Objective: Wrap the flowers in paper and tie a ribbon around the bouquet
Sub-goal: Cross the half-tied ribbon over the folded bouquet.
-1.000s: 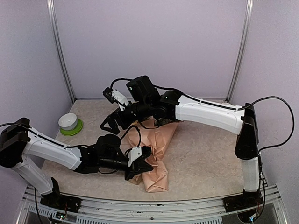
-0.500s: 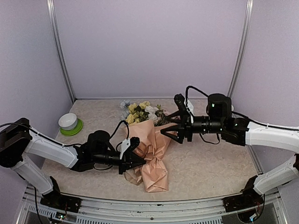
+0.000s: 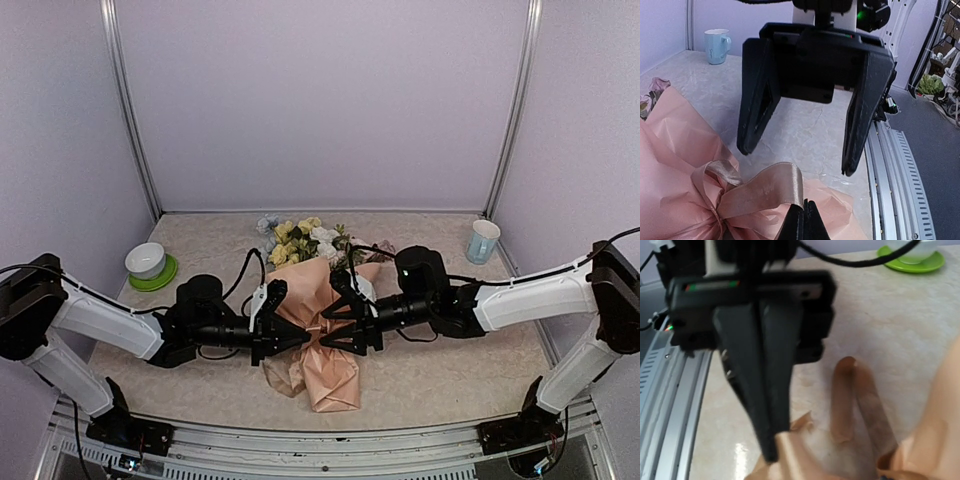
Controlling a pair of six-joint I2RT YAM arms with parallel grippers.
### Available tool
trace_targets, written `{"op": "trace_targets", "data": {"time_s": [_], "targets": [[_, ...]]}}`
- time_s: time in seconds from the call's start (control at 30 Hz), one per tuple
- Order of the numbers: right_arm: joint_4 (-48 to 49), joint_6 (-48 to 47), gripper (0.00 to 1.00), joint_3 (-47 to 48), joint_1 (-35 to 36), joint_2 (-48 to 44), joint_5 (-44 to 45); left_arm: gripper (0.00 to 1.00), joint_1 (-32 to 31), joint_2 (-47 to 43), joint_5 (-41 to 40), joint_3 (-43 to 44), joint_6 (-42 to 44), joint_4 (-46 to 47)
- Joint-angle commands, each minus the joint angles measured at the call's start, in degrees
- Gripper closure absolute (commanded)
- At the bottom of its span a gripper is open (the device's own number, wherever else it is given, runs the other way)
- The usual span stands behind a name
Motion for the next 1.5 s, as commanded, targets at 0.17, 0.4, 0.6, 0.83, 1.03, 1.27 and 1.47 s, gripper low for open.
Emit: {"op": "trace_targets", "data": {"time_s": [0.17,0.4,0.6,0.83,1.03,1.27,1.47], "targets": [[7.58,0.90,0.44,2.05,1.64,3.72,-0.25,1.00,1.89,3.63,6.77,-0.91,-13.61,19.35],[7.56,1.75,0.73,2.15,2.24,4.83,-0.90,1.00,2.19,4.88,5.80,-1.20,-14.25,20.46],[5.47,1.31,0.96,2.46,2.15,4.53,-0.46,1.00,2.55,5.14,4.39,-1.47,-13.23,19.25],[2.85,1.23,1.00,3.79,1.57,5.16,0.25,0.63,3.55,1.67,-3.89,0.20,-15.89,7.41],[1.71,1.86,1.00,4.28,0.67,5.68,-0.64,0.32,4.09,-10.77,-39.08,7.13,-27.62,-36.62],[2.82,1.36,1.00,4.23,0.60,6.33,-1.86,0.18,6.81,-17.36,-47.03,-0.14,-43.33,-52.87],[2.23,1.43,1.00,4.60,0.60,6.82,-2.15,0.20,8.53,-11.13,-39.26,-3.74,-44.39,-46.82]]}}
